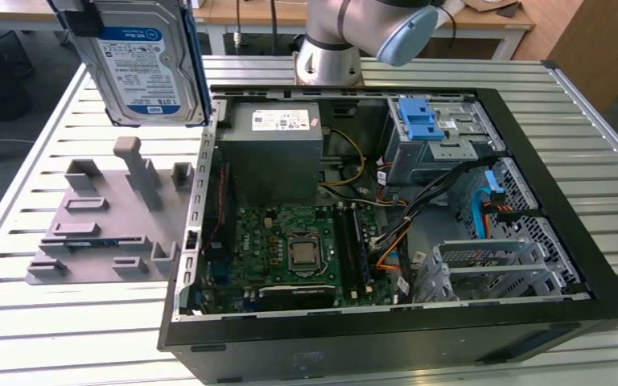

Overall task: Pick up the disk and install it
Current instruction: 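Pick up the disk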

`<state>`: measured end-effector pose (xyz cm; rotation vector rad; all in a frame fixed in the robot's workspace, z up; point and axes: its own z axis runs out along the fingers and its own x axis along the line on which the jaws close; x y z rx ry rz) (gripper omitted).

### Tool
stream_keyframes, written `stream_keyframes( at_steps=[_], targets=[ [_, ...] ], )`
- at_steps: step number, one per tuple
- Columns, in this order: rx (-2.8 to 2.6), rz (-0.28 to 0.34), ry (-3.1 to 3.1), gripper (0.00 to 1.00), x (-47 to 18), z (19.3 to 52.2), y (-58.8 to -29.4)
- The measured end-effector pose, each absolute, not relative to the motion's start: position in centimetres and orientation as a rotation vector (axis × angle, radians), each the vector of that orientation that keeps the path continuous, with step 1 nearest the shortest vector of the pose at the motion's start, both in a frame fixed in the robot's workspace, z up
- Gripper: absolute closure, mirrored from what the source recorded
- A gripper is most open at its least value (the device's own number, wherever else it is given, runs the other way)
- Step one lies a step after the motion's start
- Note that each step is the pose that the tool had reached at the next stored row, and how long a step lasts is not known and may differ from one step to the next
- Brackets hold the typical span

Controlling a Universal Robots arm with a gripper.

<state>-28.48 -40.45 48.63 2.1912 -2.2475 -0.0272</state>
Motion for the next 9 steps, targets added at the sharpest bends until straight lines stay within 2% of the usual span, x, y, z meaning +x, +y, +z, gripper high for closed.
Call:
stream_keyframes(
  at_steps=[9],
  targets=[
    [2.191,-0.027,-2.247,0.64,-28.34,48.63,-40.45]
  ],
)
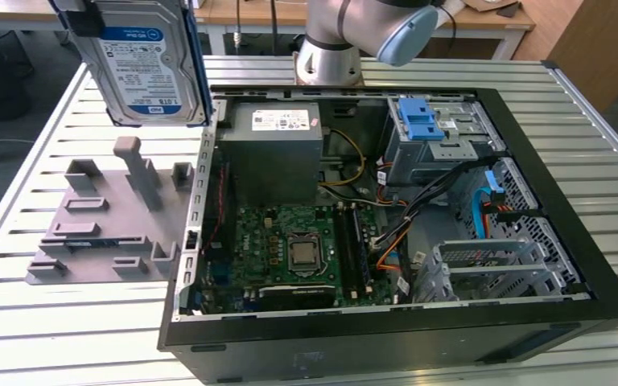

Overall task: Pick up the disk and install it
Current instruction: 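Pick up the disk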

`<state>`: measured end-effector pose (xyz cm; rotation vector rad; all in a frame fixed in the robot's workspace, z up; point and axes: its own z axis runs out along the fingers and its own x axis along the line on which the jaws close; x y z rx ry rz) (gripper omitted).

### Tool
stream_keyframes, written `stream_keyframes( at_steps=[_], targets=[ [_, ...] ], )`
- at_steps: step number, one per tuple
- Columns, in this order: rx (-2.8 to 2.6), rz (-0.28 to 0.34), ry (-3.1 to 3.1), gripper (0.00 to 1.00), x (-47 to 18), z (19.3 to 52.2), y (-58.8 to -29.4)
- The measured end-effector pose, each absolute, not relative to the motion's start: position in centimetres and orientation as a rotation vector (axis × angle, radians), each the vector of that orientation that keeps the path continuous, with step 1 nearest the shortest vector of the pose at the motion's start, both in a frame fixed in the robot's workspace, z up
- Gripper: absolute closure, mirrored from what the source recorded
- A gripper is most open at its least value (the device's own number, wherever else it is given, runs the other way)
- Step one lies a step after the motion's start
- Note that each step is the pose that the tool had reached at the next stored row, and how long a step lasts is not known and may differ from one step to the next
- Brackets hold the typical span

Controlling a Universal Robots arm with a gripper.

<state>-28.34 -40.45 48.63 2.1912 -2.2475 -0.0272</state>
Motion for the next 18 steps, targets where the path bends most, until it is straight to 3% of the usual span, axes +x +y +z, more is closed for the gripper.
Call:
stream_keyframes(
  at_steps=[18],
  targets=[
    [2.191,-0.027,-2.248,0.64,-27.65,48.63,-40.45]
  ],
)
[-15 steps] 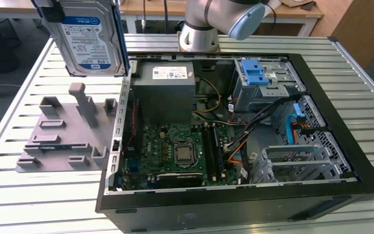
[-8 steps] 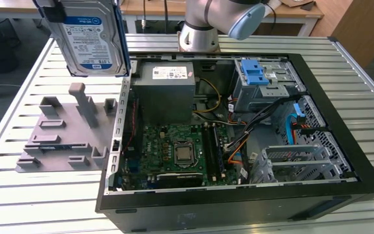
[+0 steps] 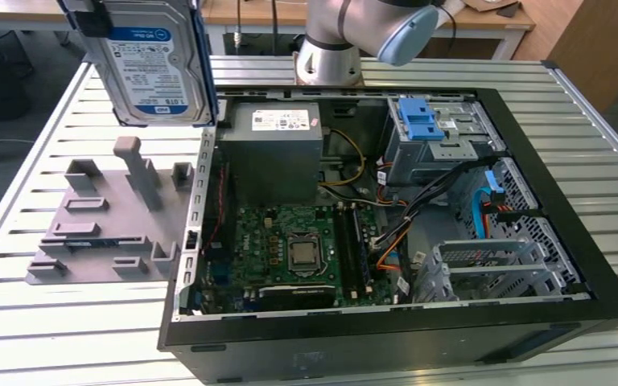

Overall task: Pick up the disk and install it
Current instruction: 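Pick up the disk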

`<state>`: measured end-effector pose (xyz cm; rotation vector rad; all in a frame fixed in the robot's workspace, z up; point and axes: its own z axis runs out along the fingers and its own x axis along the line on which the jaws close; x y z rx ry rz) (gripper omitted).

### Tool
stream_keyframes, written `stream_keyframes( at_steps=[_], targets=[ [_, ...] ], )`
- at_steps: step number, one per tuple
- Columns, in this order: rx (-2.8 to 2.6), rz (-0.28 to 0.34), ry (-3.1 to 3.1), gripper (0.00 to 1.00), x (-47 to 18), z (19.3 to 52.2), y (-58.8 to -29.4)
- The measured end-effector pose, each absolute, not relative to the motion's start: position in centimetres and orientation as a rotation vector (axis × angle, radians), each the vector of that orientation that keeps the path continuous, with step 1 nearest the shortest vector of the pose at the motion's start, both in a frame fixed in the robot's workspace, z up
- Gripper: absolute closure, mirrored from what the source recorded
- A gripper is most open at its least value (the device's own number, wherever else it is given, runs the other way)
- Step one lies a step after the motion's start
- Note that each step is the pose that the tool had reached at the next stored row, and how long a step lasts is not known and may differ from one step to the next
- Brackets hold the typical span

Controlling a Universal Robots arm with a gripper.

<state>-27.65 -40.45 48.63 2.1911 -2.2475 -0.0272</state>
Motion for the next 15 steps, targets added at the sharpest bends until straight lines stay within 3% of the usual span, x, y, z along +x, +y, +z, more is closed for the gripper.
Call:
stream_keyframes(
  at_steps=[15],
  targets=[
    [2.191,-0.027,-2.248,0.64,-27.08,48.62,-40.45]
  ],
)
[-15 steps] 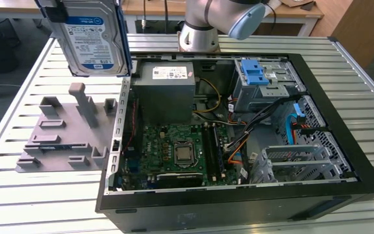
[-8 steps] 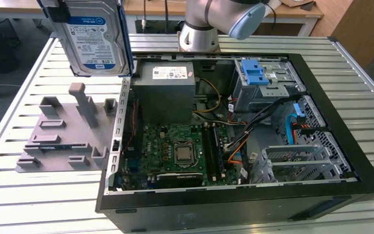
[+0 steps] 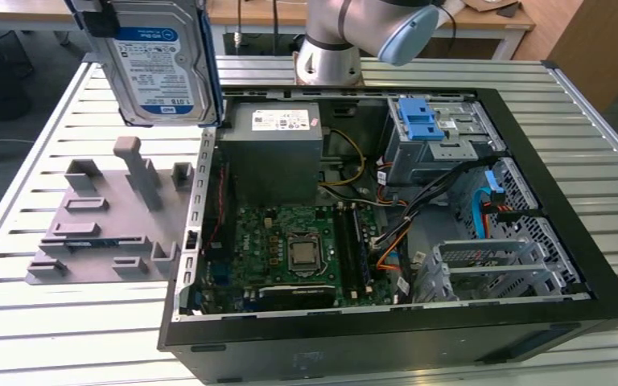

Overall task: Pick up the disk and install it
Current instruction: 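Pick up the disk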

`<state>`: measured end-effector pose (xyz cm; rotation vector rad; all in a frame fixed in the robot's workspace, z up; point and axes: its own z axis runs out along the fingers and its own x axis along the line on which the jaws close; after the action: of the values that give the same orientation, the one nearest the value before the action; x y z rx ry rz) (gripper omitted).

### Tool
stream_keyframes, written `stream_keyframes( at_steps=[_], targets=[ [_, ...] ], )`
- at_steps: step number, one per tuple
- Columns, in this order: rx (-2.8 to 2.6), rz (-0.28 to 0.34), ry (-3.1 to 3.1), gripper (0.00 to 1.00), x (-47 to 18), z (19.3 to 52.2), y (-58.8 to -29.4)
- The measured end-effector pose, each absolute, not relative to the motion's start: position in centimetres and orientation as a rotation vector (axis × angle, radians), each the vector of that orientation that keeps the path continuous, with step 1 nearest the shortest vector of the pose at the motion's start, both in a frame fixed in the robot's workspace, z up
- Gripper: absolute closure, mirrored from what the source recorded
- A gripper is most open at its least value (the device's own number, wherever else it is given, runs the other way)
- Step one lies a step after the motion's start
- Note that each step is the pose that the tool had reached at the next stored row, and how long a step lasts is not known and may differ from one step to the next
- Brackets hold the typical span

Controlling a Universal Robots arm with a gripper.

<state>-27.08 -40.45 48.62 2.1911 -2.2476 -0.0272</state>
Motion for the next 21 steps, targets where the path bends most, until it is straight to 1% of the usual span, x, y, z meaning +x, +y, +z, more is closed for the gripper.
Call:
stream_keyframes(
  at_steps=[21],
  targets=[
    [2.191,-0.027,-2.248,0.64,-25.6,48.6,-40.6]
  ],
)
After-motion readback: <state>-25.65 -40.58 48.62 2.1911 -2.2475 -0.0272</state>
